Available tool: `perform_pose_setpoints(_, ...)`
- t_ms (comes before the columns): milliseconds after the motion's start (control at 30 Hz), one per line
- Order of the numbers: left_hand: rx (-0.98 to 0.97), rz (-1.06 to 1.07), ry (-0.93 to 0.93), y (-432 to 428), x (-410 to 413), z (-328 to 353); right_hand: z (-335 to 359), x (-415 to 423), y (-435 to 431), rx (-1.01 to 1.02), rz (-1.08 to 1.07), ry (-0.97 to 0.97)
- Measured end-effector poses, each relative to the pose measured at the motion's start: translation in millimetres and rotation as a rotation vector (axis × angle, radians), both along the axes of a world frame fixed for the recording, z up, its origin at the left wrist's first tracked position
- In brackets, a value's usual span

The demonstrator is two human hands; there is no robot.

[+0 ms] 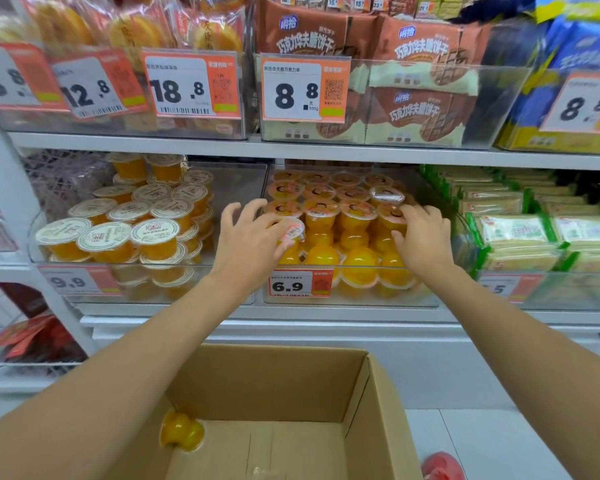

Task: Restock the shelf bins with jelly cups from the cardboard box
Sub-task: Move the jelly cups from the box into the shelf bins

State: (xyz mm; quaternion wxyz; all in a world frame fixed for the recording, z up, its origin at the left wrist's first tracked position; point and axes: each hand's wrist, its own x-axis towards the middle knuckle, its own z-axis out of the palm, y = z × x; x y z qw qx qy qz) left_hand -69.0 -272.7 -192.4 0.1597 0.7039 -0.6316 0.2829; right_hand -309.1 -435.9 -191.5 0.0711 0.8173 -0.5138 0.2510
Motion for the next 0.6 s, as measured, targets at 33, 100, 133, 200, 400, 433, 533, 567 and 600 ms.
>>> perform_pose_setpoints(33,-0.006,0.008,-0.003,1,0,-1,0,0,2,-0.019,0.021,-0.02)
perform_pose_setpoints(100,0.051,0.01,0.044,2,-1,-2,-1,1,8,-0.06,0.052,-0.054)
perform_pose_setpoints(133,0.069,0.008,0.071,3,-1,-3,-1,2,12,-0.083,0.062,-0.075)
perform_pose_setpoints(200,0.053,-0.015,0.107,8,-3,-3,1,7,27,-0.134,0.095,-0.13)
perform_pose_setpoints(400,-0.148,-0.04,0.197,46,-11,-12,-17,42,106,-0.092,0.375,-0.155)
perform_pose_setpoints(433,-0.117,-0.045,0.274,56,-11,-19,-27,50,121,-0.036,0.415,-0.141)
perform_pose_setpoints(533,0.08,0.012,0.537,94,-4,-57,-67,71,168,0.174,0.489,-0.082)
perform_pose_setpoints(567,0.151,0.051,0.589,109,1,-75,-84,77,184,0.246,0.5,-0.059)
perform_pose_setpoints(600,0.23,0.092,0.628,124,7,-93,-101,82,200,0.314,0.516,-0.034)
